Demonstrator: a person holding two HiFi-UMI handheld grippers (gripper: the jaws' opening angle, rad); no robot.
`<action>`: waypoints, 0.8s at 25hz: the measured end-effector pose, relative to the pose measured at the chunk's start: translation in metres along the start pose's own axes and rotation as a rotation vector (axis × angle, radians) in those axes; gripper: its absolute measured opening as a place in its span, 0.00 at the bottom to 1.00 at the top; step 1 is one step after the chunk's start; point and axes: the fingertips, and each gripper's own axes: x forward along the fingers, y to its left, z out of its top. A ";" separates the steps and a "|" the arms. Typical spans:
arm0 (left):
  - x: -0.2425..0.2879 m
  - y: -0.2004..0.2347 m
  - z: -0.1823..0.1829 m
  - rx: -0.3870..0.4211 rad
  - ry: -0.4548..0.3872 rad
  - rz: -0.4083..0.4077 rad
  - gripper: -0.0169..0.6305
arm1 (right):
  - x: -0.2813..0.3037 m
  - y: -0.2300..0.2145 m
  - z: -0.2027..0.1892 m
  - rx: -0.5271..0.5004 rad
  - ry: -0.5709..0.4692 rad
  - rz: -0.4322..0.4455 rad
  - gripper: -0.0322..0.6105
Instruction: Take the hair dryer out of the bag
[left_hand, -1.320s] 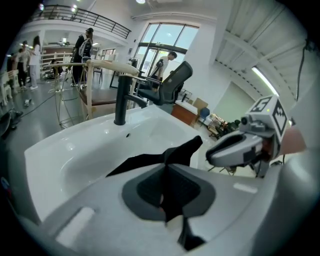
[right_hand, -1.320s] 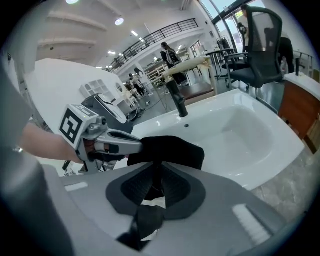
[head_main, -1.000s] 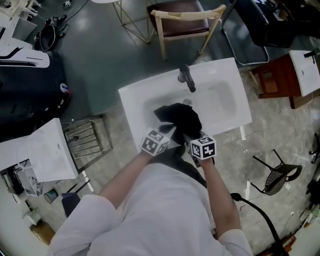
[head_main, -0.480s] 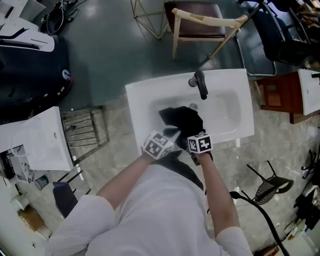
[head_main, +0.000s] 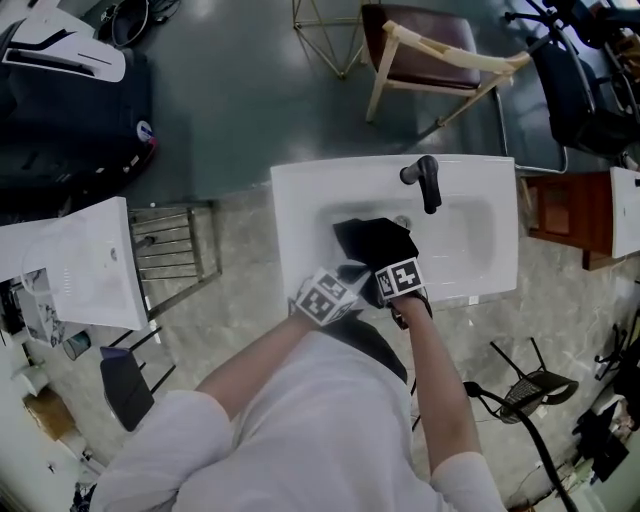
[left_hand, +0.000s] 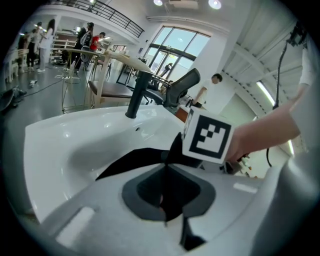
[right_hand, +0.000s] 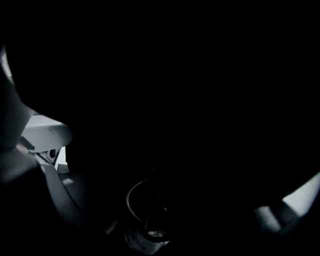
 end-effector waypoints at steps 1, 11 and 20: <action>-0.001 0.003 -0.001 -0.006 -0.002 0.000 0.05 | 0.001 -0.002 0.002 0.009 0.003 -0.010 0.51; -0.032 0.019 -0.005 -0.037 -0.011 -0.060 0.30 | -0.016 -0.004 -0.007 0.060 -0.014 -0.032 0.44; -0.039 0.050 -0.015 -0.056 0.008 -0.022 0.34 | -0.060 0.006 -0.029 0.072 -0.057 -0.044 0.44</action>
